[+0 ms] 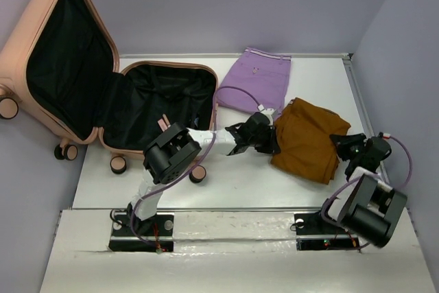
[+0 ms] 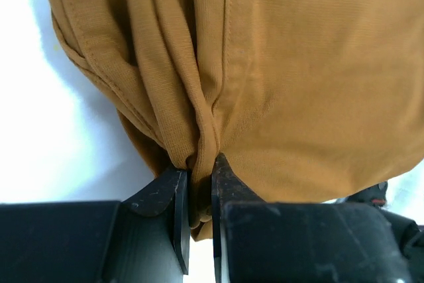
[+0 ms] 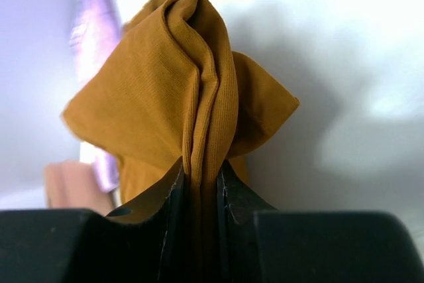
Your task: Pack the luggage
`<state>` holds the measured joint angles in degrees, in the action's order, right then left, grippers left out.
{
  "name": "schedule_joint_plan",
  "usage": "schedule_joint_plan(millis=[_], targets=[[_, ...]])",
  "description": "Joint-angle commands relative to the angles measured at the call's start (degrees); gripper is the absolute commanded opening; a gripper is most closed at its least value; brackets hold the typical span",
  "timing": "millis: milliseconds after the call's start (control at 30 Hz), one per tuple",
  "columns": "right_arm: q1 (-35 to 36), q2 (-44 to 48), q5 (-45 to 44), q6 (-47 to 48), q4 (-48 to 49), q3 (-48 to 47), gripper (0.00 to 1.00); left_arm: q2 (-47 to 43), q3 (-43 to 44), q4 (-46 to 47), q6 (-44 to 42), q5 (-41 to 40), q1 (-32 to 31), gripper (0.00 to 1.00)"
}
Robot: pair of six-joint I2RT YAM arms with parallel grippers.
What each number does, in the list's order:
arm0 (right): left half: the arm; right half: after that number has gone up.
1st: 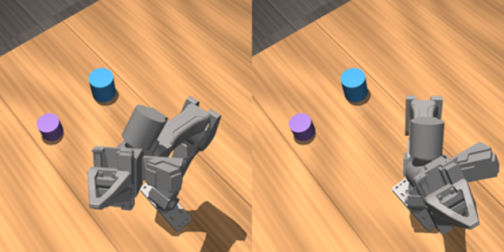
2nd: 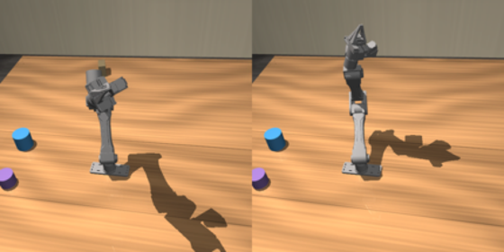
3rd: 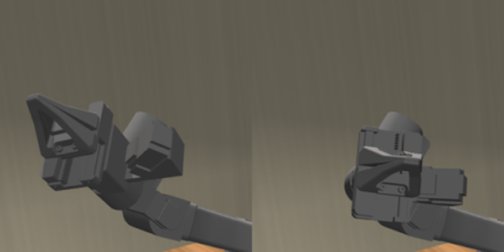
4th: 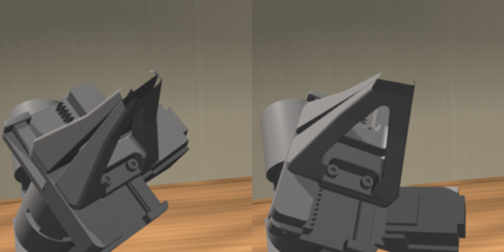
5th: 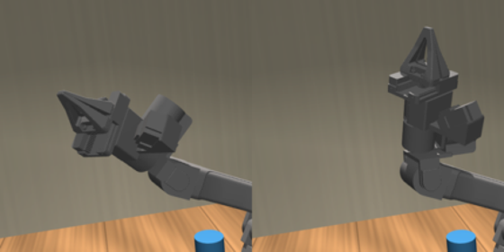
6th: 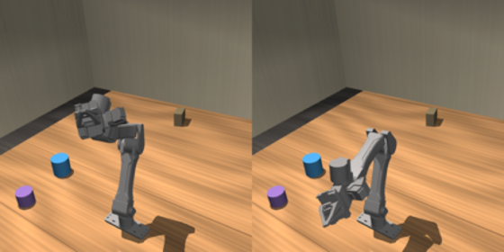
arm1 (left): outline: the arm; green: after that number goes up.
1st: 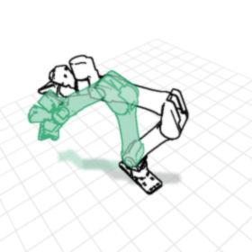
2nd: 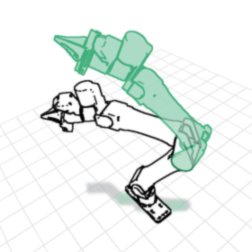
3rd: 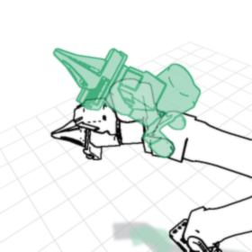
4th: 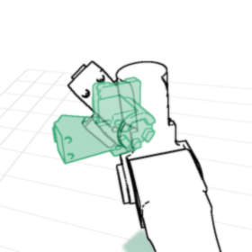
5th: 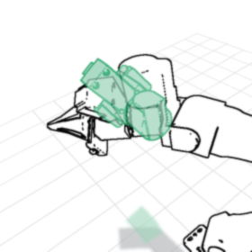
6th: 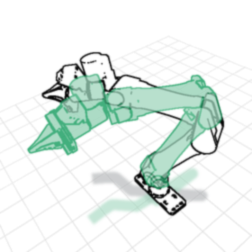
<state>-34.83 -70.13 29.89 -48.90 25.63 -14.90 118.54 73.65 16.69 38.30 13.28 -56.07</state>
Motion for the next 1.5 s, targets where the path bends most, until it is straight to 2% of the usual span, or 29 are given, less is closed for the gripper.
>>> schedule_joint_plan(millis=[0,67,167,333,500,533,600,633,700,733,767,800,867,900,967,1000,1033,1100,1133,1167,1200,1233,1267,1333,1467], targets=[[1.52,16.49,7.56,0.82,-8.02,-4.51,0.07,-10.16,4.66,-0.95,-3.58,-1.5,-1.58,0.06],[1.52,23.76,6.76,1.88,-14.16,-6.8,0.07,-12.35,5.28,-1.74,-4.11,-1.94,-1.5,0.06],[2.04,28.45,8.59,2.41,-19.29,-11.81,0.07,-14.56,5.19,-1.75,-3.68,-2.29,-0.88,0.06],[5.2,30.14,11.16,1.89,-23.07,-19.11,0.07,-20.01,3.0,-1.48,-3.5,-4.66,-0.18,0.06],[18.36,26.46,4.59,-0.66,-21.94,-26.13,0.07,-31.07,-1.48,-4.37,-4.38,-6.68,4.91,0.06],[25.27,23.58,2.65,-0.84,-20.46,-27.28,0.07,-32.92,-2.36,-6.21,-4.73,-7.03,6.23,0.06],[32.68,19.96,-3.5,-1.28,-18.26,-30.62,0.07,-39.24,-5.43,-8.15,-5.25,-7.74,11.05,0.06],[39.94,15.33,-5.44,-1.28,-16.24,-32.11,0.07,-41.35,-6.23,-10.86,-6.13,-7.91,13.08,0.06],[47.1,9.69,-10.69,-0.67,-14.21,-35.71,0.07,-47.85,-8.5,-13.69,-7.01,-7.83,17.99,0.06],[50.27,6.44,-12.21,-0.4,-13.33,-40.17,0.07,-49.7,-9.04,-14.92,-7.62,-7.65,23.67,0.06],[55.26,-0.38,-13.7,-0.31,-12.1,-42.73,0.07,-52.94,-9.48,-17.8,-9.11,-7.74,26.78,0.06],[57.4,-3.84,-14.07,-0.4,-11.31,-47.89,0.07,-54.28,-9.4,-20.09,-9.82,-7.57,33.16,0.06],[62.05,-10.52,-14.77,-0.49,-9.72,-53.54,0.07,-56.74,-9.31,-24.06,-12.1,-4.16,39.87,0.06],[63.12,-16.91,-14.69,-1.01,-9.2,-58.79,0.07,-57.28,-9.31,-26.42,-12.81,-3.96,45.38,0.06],[65.32,-22.83,-14.77,-1.45,-8.84,-63.74,0.07,-57.54,-9.22,-28.28,-13.95,-2.56,50.6,0.06],[67.07,-28.6,-14.42,-1.63,-9.1,-66.38,0.07,-57.55,-9.66,-28.9,-14.57,-2.29,53.15,0.06],[67.78,-31.53,-13.9,-1.72,-9.8,-71.62,0.07,-57.46,-11.05,-29.25,-14.49,-2.47,57.96,0.06],[69.71,-39.86,-13.54,-2.16,-11.38,-76.75,0.07,-56.93,-12.64,-29.87,-14.4,-2.47,62.03,0.06],[69.72,-42.69,-13.45,-2.16,-12.35,-79.21,0.08,-56.49,-13.43,-30.31,-14.22,-2.9,63.88,0.1],[70.33,-45.33,-12.41,-2.07,-15.75,-84.11,0.28,-55.88,-15.1,-31.27,-14.05,-3.08,67.38,0.24],[70.34,-47.88,-11.88,-1.11,-17.96,-86.68,0.46,-55.88,-16.24,-31.45,-14.05,-2.65,68.8,0.44],[70.34,-52.0,-11.35,0.11,-20.33,-89.23,0.65,-56.05,-17.12,-31.28,-14.22,-2.47,70.12,0.78],[70.34,-53.34,-11.69,2.65,-25.57,-93.26,0.88,-57.1,-18.7,-31.19,-14.14,-4.03,71.7,0.99],[70.34,-54.5,-13.27,5.3,-30.62,-95.75,0.96,-58.77,-19.15,-31.1,-13.79,-6.32,71.98,0.99],[69.73,-50.04,-17.49,10.22,-34.85,-95.41,0.96,-61.06,-15.13,-31.98,-12.73,-7.13,71.98,0.99]])
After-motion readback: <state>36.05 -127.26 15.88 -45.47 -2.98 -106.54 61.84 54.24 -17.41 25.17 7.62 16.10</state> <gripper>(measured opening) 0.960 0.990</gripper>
